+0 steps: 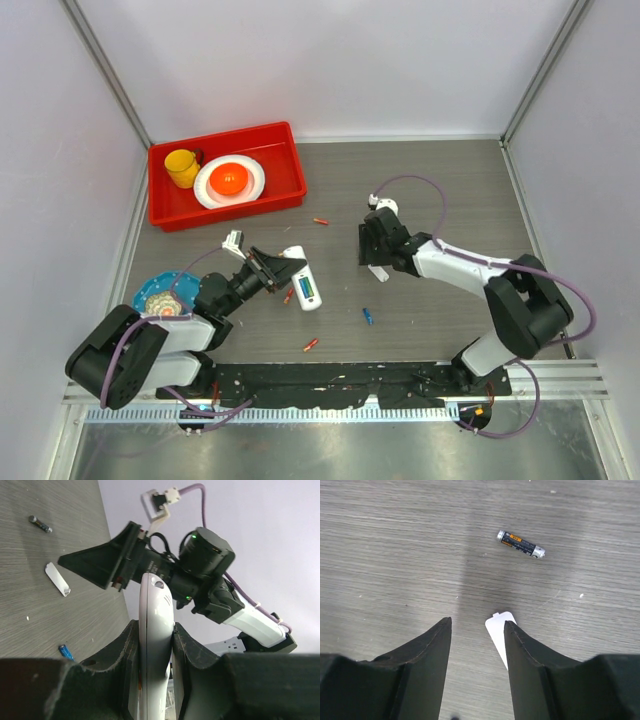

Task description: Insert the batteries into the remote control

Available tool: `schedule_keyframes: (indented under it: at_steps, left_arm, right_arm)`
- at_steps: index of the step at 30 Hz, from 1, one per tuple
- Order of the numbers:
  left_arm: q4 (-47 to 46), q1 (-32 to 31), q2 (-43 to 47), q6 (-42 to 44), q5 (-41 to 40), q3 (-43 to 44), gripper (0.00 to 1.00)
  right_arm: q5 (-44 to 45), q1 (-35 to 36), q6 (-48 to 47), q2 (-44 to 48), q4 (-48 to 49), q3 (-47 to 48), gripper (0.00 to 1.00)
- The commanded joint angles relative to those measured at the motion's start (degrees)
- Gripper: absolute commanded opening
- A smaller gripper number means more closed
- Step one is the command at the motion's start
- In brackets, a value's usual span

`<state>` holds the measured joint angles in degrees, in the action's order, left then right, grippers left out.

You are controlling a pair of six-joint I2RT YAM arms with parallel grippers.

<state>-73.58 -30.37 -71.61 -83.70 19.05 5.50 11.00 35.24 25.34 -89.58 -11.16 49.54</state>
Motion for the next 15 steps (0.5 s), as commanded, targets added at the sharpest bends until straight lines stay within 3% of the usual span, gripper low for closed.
schedule_keyframes:
  at_steps: [1, 6, 15]
  left_arm:
    - [-11.85, -0.04, -0.89, 0.38, 0.64, 2.06, 0.0]
    - [-13.17, -0.04, -1.86, -0.23, 0.99, 1.89, 0.0]
    - [-13.25, -0.04, -1.25, -0.24, 0.9, 1.54, 0.0]
  right_arm:
    - [-0.72, 0.18, -3.37, 4.94, 0.44, -2.85, 0.53]
    - [-1.95, 0.53, -3.72, 5.91, 2.72, -6.73, 0.58]
    - [-1.25, 0.97, -3.72, 2.83, 3.42, -6.74, 0.58]
